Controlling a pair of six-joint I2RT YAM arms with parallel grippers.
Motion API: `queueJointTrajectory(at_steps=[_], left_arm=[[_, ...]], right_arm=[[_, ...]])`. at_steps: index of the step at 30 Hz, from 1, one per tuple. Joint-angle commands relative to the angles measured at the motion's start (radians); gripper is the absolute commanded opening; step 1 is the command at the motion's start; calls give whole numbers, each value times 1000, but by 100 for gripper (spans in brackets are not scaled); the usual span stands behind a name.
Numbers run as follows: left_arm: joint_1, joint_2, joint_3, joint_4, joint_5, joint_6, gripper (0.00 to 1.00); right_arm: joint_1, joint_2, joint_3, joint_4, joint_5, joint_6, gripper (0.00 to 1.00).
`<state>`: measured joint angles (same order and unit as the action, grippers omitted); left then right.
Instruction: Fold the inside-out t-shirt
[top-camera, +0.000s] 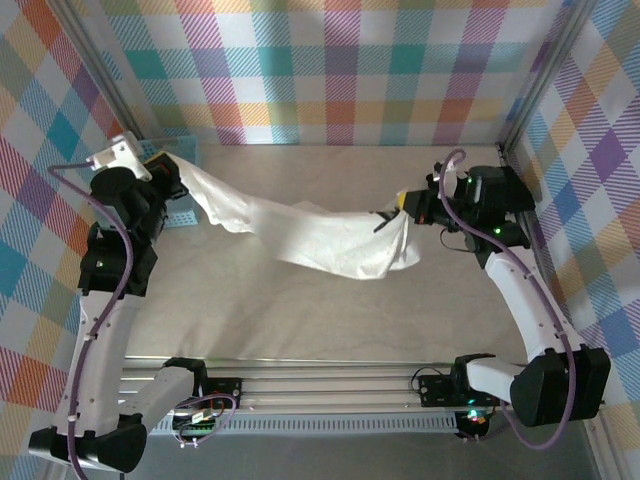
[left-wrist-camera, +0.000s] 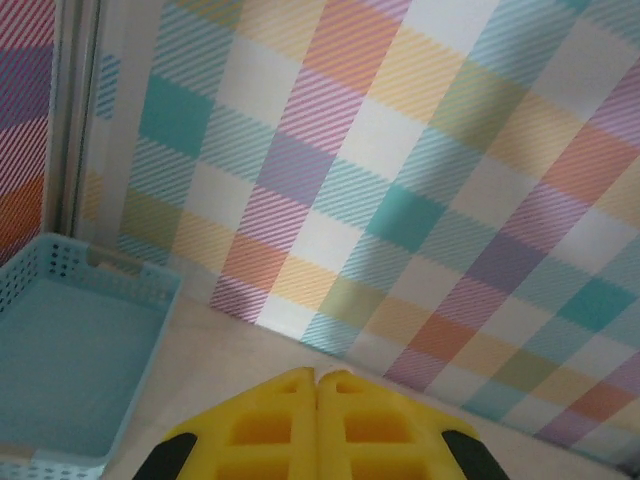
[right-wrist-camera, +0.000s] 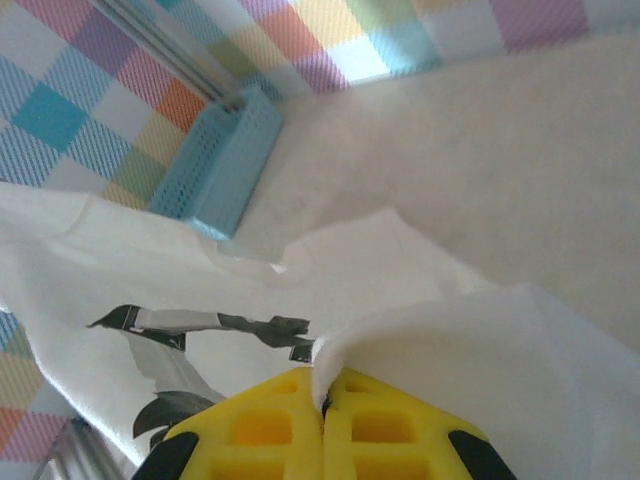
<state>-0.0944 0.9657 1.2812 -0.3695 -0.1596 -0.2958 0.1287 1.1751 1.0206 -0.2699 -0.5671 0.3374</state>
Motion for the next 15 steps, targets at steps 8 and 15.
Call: queueJointTrajectory(at_steps=[8, 15], left_arm=[[20, 48, 12, -30, 80, 17, 0], [21, 114, -16, -48, 136, -10, 0]], right_arm=[[6, 79, 26, -34, 94, 24, 15], [6, 403, 146, -18, 139, 34, 21]])
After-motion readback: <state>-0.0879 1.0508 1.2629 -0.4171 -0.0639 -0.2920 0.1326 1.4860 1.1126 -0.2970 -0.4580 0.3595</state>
